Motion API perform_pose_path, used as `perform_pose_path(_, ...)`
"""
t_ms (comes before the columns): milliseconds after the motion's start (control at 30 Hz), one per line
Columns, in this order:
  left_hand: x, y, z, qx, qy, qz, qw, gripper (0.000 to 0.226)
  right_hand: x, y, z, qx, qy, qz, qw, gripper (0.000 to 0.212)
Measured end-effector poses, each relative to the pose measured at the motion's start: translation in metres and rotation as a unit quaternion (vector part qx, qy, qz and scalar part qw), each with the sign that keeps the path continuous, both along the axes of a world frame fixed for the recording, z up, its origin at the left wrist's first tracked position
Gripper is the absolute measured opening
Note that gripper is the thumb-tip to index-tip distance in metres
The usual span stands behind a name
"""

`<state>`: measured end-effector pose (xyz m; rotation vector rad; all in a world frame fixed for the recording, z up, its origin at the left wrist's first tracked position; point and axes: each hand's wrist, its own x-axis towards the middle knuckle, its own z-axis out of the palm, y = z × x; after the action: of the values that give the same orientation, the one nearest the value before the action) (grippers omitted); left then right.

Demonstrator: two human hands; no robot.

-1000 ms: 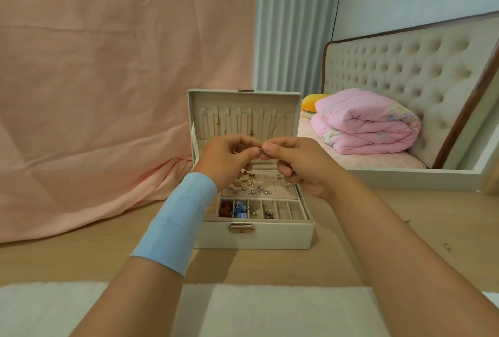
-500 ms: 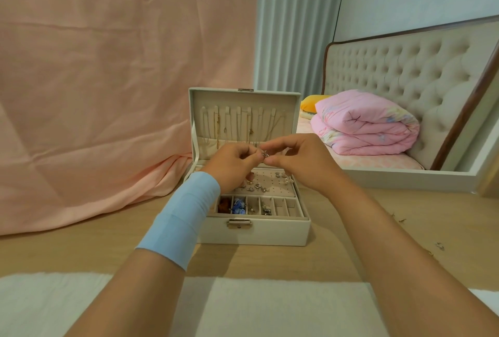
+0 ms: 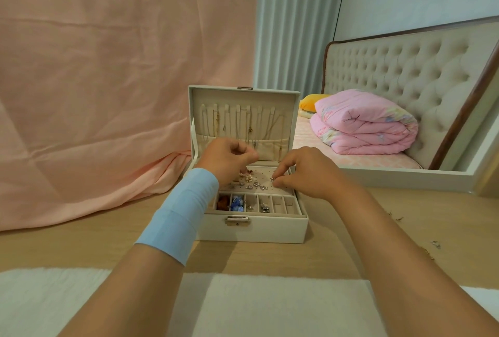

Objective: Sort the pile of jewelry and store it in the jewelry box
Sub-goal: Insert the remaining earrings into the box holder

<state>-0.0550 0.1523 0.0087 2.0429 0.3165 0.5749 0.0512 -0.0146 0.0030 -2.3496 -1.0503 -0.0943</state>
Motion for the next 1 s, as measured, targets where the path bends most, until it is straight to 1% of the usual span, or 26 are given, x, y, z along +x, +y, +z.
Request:
perform_pose_path(133,-0.002,-0.004,0.001,0.013,-0.004,0.002,1.000,0.009,-0.005,0.003,0.001,-0.018,-0.032,0.005,0.999,0.011)
perform_pose_path(233,-0.003,-0.004,0.000,0.002,-0.014,0.002,1.000,0.007,-0.008,0.003,0.003,-0.044,-0.057,0.011,0.997,0.007)
perform_pose_path(300,-0.003,-0.002,0.000,-0.016,-0.020,0.004,1.000,0.006,-0.007,0.003,0.003,-0.064,-0.053,0.016,0.996,0.009)
perform_pose_path(367,-0.003,0.000,-0.001,-0.043,-0.030,0.008,0.999,0.007,-0.005,0.003,0.002,-0.058,-0.035,0.023,0.997,0.013)
perform_pose_path(433,-0.004,-0.001,-0.001,-0.071,-0.041,0.009,0.997,0.007,-0.002,0.003,0.003,-0.004,-0.024,0.031,0.999,0.010)
perform_pose_path(500,-0.005,-0.004,0.002,-0.088,-0.043,0.009,0.995,0.010,-0.002,0.002,0.008,0.083,0.001,0.045,0.995,0.007)
perform_pose_path(567,-0.005,-0.008,0.004,-0.098,-0.043,0.004,0.994,0.012,-0.006,0.000,0.017,0.156,0.039,0.073,0.984,0.013)
perform_pose_path(600,-0.005,-0.011,0.006,-0.103,-0.044,0.002,0.994,0.012,-0.008,0.000,0.020,0.176,0.057,0.091,0.978,0.016)
perform_pose_path(700,-0.004,-0.018,0.007,-0.114,-0.047,0.000,0.992,0.012,-0.013,0.002,0.024,0.203,0.087,0.114,0.969,0.023)
perform_pose_path(867,-0.005,-0.018,0.006,-0.132,-0.029,-0.016,0.991,0.009,-0.007,0.001,0.019,0.248,0.100,0.092,0.959,0.015)
perform_pose_path(1000,-0.004,-0.021,0.005,-0.100,-0.041,-0.011,0.994,0.006,-0.005,0.001,0.015,0.260,0.127,0.090,0.953,0.021)
